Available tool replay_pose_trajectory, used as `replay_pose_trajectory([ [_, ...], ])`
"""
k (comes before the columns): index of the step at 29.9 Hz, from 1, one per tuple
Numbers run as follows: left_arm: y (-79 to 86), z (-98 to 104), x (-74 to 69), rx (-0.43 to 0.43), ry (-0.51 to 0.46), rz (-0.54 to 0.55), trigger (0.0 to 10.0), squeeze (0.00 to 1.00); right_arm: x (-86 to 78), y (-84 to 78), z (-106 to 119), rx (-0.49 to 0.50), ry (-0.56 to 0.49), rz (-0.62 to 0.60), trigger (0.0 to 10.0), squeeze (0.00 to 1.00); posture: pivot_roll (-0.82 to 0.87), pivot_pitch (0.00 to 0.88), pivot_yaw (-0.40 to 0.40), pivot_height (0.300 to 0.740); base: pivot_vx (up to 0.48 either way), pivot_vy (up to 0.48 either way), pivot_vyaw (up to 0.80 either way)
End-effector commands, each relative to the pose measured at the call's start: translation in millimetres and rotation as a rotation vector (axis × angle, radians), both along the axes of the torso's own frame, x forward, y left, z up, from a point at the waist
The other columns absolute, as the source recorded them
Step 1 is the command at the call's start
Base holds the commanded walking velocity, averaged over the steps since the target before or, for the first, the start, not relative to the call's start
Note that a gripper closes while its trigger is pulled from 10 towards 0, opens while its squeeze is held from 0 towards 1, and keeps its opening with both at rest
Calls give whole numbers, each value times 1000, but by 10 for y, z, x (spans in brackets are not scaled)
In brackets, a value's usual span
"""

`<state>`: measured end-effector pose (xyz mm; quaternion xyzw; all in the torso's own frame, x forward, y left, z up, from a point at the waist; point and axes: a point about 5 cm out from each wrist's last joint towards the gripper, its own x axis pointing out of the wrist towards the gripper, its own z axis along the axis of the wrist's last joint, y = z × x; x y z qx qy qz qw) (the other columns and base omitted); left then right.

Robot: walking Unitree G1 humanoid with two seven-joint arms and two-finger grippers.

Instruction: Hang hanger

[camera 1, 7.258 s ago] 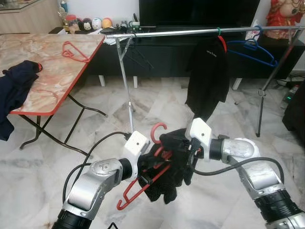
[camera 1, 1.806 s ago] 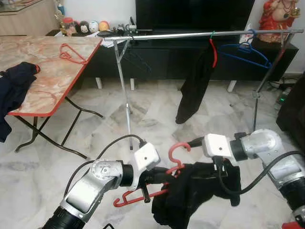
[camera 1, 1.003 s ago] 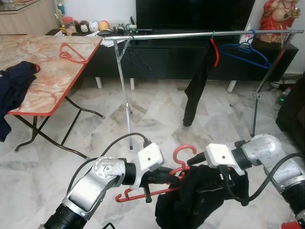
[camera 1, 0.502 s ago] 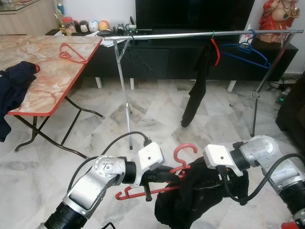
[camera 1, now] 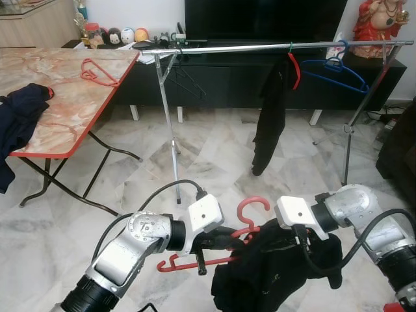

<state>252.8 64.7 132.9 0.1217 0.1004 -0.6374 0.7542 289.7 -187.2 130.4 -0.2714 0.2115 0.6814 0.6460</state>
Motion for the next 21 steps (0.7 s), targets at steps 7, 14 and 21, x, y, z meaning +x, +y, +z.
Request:
replay_pose_trajectory([
  [7,-50,148,48,-35,-87,-17,10000,0,-7,57,-2,-1,1,32,0,0,-61,0,-28,740,0,0,0],
  [14,-47,130,32,-30,-94,-20,10000,0,-18,40,10,-10,5,46,0,0,-62,0,-25,740,0,0,0],
  [21,-24,105,45,-4,-96,-14,10000,0,-14,62,-7,-17,-3,46,0,0,-56,0,-8,740,0,0,0],
])
